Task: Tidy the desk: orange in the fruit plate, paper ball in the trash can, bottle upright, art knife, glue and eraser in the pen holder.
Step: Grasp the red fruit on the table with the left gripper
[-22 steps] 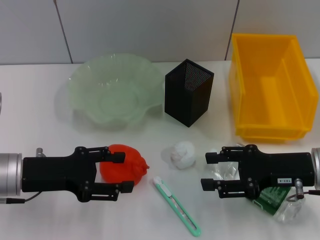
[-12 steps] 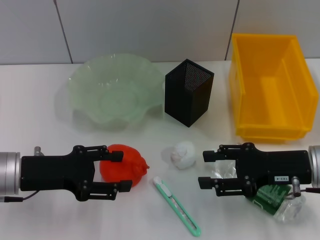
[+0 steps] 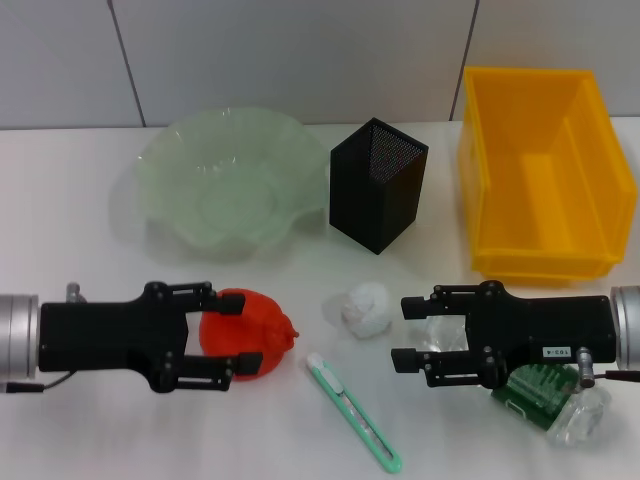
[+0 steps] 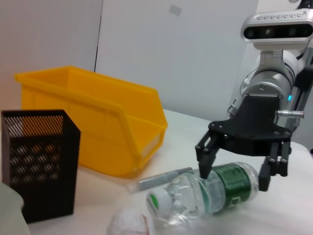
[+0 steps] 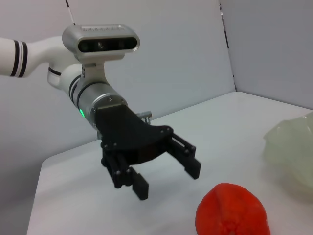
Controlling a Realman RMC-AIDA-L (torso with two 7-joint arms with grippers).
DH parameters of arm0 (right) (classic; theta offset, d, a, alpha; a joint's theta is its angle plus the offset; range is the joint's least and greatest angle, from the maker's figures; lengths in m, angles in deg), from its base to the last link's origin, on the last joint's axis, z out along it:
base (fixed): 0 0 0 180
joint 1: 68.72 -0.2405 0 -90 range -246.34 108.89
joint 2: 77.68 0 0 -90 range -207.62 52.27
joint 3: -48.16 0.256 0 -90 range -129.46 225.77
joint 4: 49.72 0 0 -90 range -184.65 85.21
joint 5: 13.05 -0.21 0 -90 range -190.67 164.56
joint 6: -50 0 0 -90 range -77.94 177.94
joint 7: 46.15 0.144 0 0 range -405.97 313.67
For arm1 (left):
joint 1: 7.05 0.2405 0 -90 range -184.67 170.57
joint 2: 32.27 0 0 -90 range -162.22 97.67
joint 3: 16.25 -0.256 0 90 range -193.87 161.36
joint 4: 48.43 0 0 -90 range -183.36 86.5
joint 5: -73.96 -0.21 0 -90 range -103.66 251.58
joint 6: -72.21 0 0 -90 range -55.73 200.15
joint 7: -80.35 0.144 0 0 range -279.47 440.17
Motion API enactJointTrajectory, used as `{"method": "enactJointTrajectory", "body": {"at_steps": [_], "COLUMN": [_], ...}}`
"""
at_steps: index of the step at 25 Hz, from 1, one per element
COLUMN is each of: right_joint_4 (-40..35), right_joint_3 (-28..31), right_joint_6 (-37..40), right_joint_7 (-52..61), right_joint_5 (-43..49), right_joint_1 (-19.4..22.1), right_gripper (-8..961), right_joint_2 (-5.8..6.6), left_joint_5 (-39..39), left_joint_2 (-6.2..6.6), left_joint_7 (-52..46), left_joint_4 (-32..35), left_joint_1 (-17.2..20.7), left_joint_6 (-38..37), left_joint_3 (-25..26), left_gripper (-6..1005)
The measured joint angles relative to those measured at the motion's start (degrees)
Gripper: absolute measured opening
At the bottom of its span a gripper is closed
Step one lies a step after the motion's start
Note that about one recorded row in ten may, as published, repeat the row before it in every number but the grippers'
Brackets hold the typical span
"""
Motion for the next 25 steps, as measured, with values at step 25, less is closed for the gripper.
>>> {"method": "enactJointTrajectory", "body": {"at_steps": [25], "right_joint_4": [1.15], "right_joint_3": [0.18], "right_joint_6": [-1.4], "right_joint_7": [0.68], "right_joint_5": [-0.7], "right_joint_1": [0.16], "right_gripper": [708], "right_joint_2": [0.17], "left_joint_5": [-18.21], "left_joint_2": [-3.94], "left_joint_7": [-3.0], "left_joint_4": [5.65], "left_joint_1": [-6.27], "left_joint_6": [14.52], "left_joint_3": [0.7], "left_gripper": [669]}}
